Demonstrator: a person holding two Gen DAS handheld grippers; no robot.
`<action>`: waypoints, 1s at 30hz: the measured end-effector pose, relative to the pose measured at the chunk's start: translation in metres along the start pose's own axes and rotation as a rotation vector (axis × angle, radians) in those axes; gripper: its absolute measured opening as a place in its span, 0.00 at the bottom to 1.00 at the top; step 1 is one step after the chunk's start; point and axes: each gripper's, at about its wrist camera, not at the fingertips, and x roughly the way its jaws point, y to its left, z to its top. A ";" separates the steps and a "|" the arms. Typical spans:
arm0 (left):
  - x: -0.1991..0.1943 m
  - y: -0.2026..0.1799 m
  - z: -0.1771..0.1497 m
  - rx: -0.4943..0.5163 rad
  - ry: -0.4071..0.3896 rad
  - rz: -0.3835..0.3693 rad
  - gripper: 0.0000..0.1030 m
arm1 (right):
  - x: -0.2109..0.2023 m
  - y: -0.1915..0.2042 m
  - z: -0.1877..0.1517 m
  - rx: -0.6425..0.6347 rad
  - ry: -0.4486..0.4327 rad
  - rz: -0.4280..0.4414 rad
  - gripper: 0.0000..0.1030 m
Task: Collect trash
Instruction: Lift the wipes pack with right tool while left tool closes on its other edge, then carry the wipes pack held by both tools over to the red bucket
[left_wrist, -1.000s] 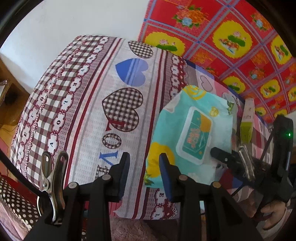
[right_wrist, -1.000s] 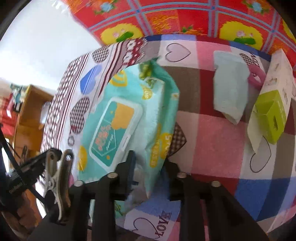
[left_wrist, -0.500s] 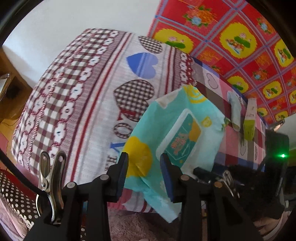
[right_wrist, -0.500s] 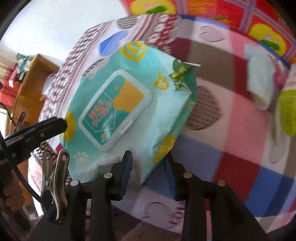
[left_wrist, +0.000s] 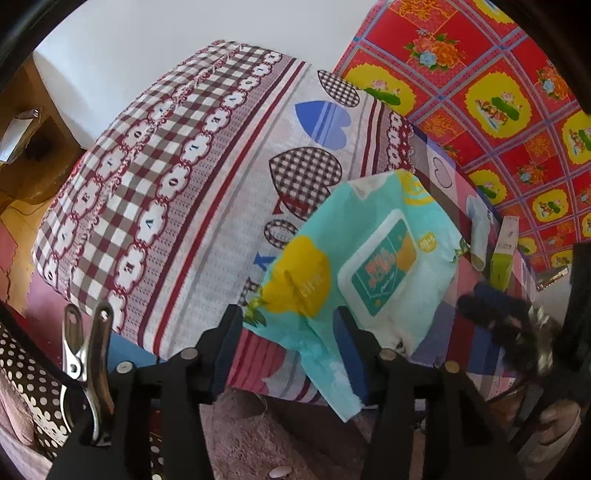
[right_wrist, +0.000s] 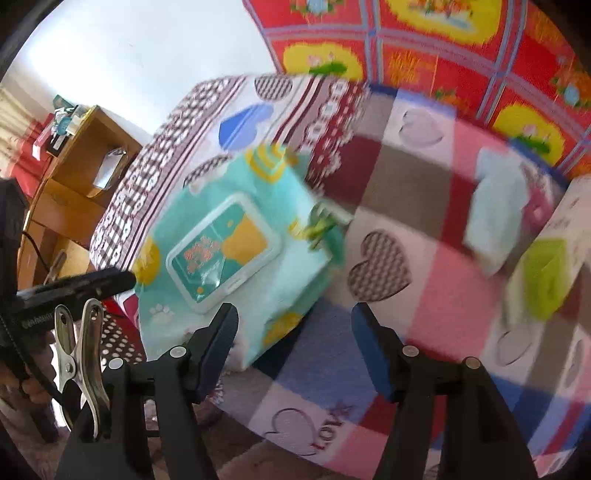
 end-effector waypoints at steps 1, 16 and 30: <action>0.001 -0.002 -0.001 -0.001 0.002 -0.002 0.56 | -0.002 -0.001 0.004 -0.008 -0.012 -0.009 0.64; 0.030 -0.019 -0.005 -0.012 0.057 0.020 0.58 | 0.057 -0.001 0.051 -0.111 0.056 -0.076 0.65; 0.034 -0.011 0.023 0.037 0.014 0.073 0.58 | 0.067 0.013 0.026 -0.039 0.080 -0.006 0.34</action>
